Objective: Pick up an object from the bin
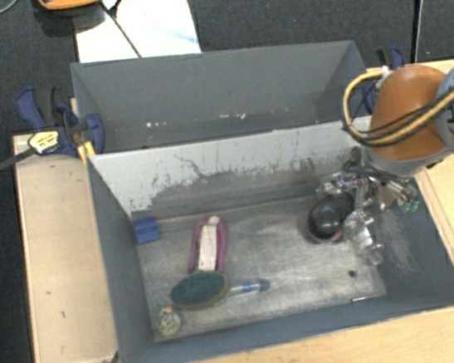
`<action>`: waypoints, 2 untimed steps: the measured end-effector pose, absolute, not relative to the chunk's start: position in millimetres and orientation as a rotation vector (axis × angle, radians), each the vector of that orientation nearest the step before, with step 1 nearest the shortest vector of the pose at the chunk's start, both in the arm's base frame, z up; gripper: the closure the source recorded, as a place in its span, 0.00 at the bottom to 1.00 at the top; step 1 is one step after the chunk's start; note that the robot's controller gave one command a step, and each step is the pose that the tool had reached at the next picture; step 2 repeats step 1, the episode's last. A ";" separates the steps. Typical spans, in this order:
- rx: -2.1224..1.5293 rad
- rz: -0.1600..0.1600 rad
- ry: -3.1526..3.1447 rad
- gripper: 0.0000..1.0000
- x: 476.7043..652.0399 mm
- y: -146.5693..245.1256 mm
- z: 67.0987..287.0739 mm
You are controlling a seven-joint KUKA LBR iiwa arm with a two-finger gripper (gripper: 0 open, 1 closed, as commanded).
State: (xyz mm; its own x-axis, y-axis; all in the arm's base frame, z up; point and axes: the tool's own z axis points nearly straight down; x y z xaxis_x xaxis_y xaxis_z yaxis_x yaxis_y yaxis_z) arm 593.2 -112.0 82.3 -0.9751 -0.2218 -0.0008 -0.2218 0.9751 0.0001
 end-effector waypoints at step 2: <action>-0.331 -0.005 3.114 1.00 574.5 -129.5 212.1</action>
Offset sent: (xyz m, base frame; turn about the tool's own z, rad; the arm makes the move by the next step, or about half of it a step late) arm -0.0206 -0.0165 0.1247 0.0074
